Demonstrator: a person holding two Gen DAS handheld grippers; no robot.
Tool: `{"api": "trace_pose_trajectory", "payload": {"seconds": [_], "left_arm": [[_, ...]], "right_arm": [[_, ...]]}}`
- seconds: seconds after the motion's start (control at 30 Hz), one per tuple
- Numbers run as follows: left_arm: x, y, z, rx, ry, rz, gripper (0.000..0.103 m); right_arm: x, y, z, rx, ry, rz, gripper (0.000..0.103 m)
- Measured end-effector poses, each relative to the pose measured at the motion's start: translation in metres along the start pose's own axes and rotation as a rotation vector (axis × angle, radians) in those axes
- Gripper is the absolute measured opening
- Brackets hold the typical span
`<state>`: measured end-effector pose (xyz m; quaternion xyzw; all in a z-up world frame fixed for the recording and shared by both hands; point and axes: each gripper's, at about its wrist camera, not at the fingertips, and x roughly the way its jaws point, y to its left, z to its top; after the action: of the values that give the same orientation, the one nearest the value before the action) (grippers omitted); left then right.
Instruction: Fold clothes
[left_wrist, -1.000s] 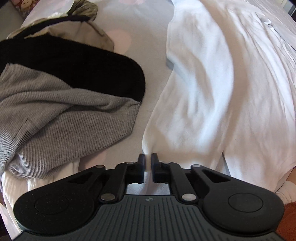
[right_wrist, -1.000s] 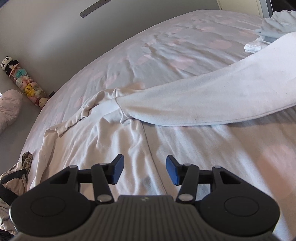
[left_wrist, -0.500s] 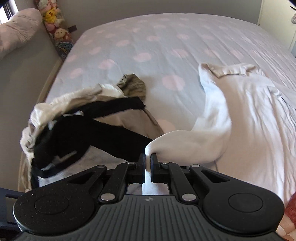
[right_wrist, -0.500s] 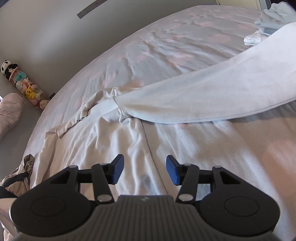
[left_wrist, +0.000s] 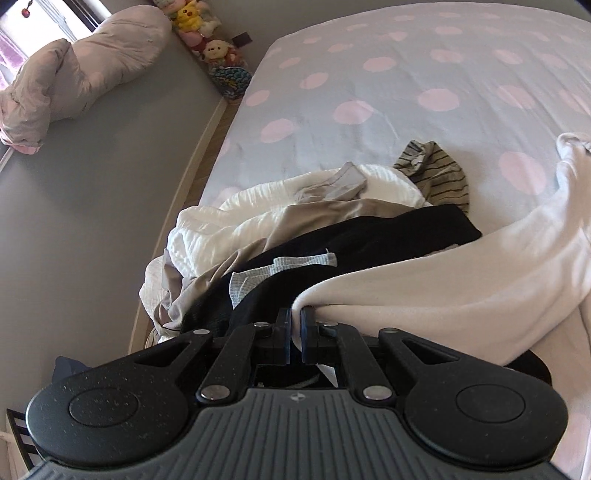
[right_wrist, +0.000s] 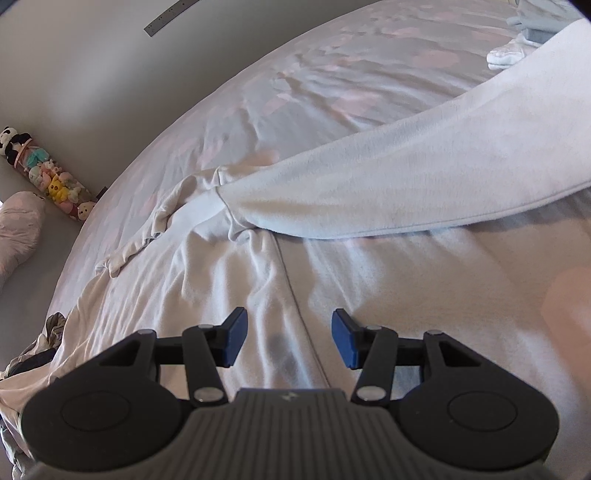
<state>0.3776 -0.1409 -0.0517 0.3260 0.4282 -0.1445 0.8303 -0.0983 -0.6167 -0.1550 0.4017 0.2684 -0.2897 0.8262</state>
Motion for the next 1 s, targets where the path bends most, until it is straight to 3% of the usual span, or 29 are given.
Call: {"api": "trace_pose_trajectory", "payload": {"seconds": [0.23,0.3,0.43,0.57,0.8,1.0], "left_arm": [[0.003,-0.007,-0.006,0.061,-0.044,-0.001,0.013],[-0.005,-0.001,-0.008,0.046,-0.064,-0.015,0.026],[-0.036,0.013,-0.011,-0.013,-0.115,-0.064,0.041],[-0.075,0.021,-0.017,-0.037,-0.2,-0.132,0.044],[-0.118,0.011,-0.016,0.034,-0.282,-0.186,0.045],[-0.122,-0.009,0.006,0.072,-0.351,-0.229,0.045]], "right_arm": [[0.008,0.004,0.001,-0.024,-0.004,-0.004,0.054],[0.008,0.005,0.001,-0.029,-0.005,-0.001,0.054],[0.004,0.005,0.002,-0.026,-0.016,0.006,0.054],[-0.003,0.009,0.002,-0.044,-0.035,0.011,0.054],[-0.015,0.03,0.006,-0.164,-0.062,0.034,0.053],[-0.021,0.059,0.024,-0.406,-0.05,0.011,0.037]]}}
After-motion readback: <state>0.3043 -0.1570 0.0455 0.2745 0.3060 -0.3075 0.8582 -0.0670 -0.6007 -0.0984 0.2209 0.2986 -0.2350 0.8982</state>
